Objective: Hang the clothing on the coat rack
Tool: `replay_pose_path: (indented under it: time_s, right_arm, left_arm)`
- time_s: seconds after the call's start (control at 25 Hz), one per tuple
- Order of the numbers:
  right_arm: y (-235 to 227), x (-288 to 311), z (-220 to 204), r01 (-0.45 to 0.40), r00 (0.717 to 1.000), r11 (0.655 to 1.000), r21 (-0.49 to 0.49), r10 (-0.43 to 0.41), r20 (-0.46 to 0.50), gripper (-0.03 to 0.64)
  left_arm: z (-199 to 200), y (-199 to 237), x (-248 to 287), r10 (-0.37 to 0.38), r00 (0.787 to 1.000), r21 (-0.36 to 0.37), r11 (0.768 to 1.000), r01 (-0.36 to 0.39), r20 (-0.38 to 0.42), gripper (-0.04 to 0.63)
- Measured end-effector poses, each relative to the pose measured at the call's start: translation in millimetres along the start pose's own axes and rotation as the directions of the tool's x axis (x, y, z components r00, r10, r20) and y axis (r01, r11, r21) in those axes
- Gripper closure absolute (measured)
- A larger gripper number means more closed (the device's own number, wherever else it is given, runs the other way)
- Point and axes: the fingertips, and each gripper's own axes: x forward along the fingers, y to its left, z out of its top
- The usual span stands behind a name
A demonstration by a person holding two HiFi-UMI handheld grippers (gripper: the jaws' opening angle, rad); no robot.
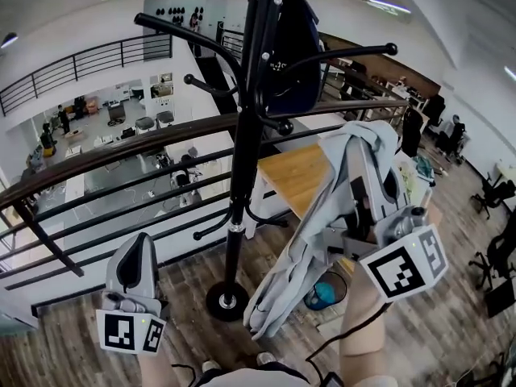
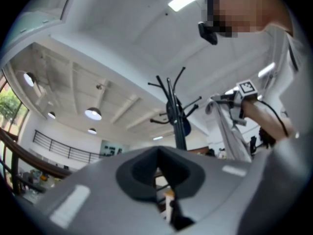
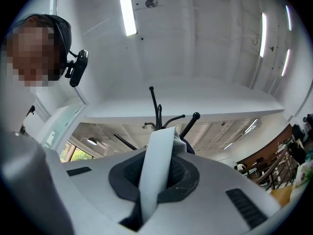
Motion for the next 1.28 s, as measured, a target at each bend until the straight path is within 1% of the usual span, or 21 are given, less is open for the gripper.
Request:
replay_pose_path:
  time_s: [0.08, 0.24, 0.52, 0.8, 0.96, 1.16, 1.28]
  right_arm:
    - [6.6, 5.7, -0.5, 0.023, 1.0, 1.0, -0.019, -0.023, -0.003, 0.609]
    - [-2.9, 8.8, 12.4, 0.053, 0.998, 0.997, -0.052, -0.054, -0.018, 0.609]
    - [1.0, 25.9, 20.7, 0.066, 0.998, 0.996, -0.055, -0.067, -0.012, 0.609]
    - [8.4, 32.6, 23.6, 0.063, 0.998, 0.996, -0.057, -0.063, 0.0, 0.609]
    - [6.5, 25.9, 23.6, 0.07, 0.997, 0.995, -0.065, -0.071, -0.012, 0.609]
    - [17.3, 28.8, 15.5, 0.044, 0.998, 0.996, -0.072, -0.047, -0.038, 0.609]
    - [19.9, 27.3, 18.5, 0.032, 0.998, 0.996, -0.082, -0.036, -0.055, 0.609]
  left_arm:
    - [-2.5, 9.0, -2.0, -0.019, 1.0, -0.007, 1.0, 0.019, 0.002, 0.589]
    - [6.5, 0.2, 1.8, -0.04, 0.999, -0.01, 0.999, 0.04, 0.003, 0.589]
    - [11.8, 14.7, 3.6, -0.041, 0.999, -0.012, 0.999, 0.041, 0.008, 0.589]
    - [8.6, 30.7, 8.6, -0.041, 0.999, -0.016, 0.999, 0.041, 0.012, 0.589]
    - [9.3, 28.2, 12.5, -0.056, 0.998, -0.018, 0.998, 0.056, 0.017, 0.589]
    - [5.3, 29.1, 17.6, -0.078, 0.997, -0.027, 0.997, 0.079, 0.021, 0.589]
    - [10.0, 23.3, 20.6, -0.084, 0.996, -0.033, 0.996, 0.085, 0.021, 0.589]
